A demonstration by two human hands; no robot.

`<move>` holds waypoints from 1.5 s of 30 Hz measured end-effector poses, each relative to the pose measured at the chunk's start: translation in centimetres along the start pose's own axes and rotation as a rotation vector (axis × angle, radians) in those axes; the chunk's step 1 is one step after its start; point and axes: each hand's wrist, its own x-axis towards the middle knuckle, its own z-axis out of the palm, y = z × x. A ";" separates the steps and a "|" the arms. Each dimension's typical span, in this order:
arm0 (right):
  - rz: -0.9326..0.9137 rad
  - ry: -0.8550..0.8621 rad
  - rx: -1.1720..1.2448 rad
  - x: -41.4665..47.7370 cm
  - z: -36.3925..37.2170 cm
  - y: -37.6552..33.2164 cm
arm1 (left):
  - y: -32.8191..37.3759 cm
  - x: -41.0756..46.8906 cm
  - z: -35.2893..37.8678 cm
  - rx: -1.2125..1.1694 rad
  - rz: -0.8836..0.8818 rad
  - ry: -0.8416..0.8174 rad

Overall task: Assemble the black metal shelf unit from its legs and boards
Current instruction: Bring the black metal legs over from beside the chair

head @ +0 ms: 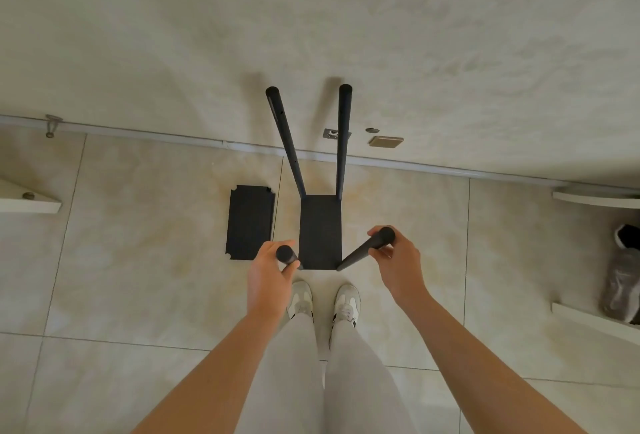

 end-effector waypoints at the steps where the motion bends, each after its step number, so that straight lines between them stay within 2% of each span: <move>1: 0.004 -0.004 0.005 0.0 0.2 0.3 | -0.1 0.0 0.2 -0.011 -0.010 0.005; 7: 0.010 0.017 0.033 -0.1 0.5 1.2 | 0.0 0.2 1.7 -0.030 -0.038 0.018; 12: 0.037 0.026 -0.006 -0.6 0.4 2.0 | -1.1 -0.5 2.3 -0.013 -0.063 -0.065; 15: 0.022 -0.050 -0.091 -0.7 -0.3 2.6 | -2.0 -2.0 2.4 -0.038 -0.086 -0.103; 20: -0.095 -0.171 -0.266 -2.2 -0.2 4.4 | -3.5 -4.0 2.1 -0.008 -0.075 -0.038; 24: -0.144 -0.184 -0.298 -3.4 0.1 5.7 | -4.4 -5.2 2.1 0.065 -0.041 -0.076; 34: -0.090 -0.098 -0.242 -4.3 -0.3 8.4 | -3.1 -5.1 4.9 0.054 -0.077 -0.101; 45: -0.084 -0.152 -0.347 -2.6 -2.0 9.1 | -3.1 -5.5 6.1 0.114 -0.059 -0.158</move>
